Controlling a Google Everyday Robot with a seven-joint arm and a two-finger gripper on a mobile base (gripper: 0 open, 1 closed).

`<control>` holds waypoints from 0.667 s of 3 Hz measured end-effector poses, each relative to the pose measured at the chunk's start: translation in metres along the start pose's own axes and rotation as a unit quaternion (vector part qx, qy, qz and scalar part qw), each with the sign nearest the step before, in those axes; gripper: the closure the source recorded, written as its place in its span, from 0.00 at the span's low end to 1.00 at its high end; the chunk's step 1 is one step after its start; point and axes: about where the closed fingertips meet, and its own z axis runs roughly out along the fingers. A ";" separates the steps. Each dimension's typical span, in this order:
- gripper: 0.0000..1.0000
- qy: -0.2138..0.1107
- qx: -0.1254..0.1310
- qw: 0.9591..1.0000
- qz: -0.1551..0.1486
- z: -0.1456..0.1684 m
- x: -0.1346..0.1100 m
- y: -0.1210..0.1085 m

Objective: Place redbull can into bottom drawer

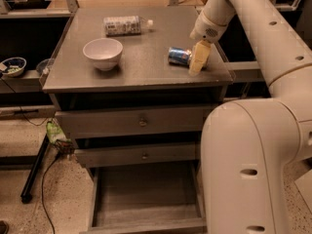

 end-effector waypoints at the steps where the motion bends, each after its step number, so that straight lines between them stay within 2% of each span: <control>1: 0.00 0.000 0.000 1.000 0.000 0.000 0.000 0.000; 2: 0.00 0.000 0.000 1.000 -0.003 0.012 -0.005 -0.006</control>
Offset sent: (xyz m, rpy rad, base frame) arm 0.0151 0.0072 -0.0087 -0.0191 0.0355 0.0221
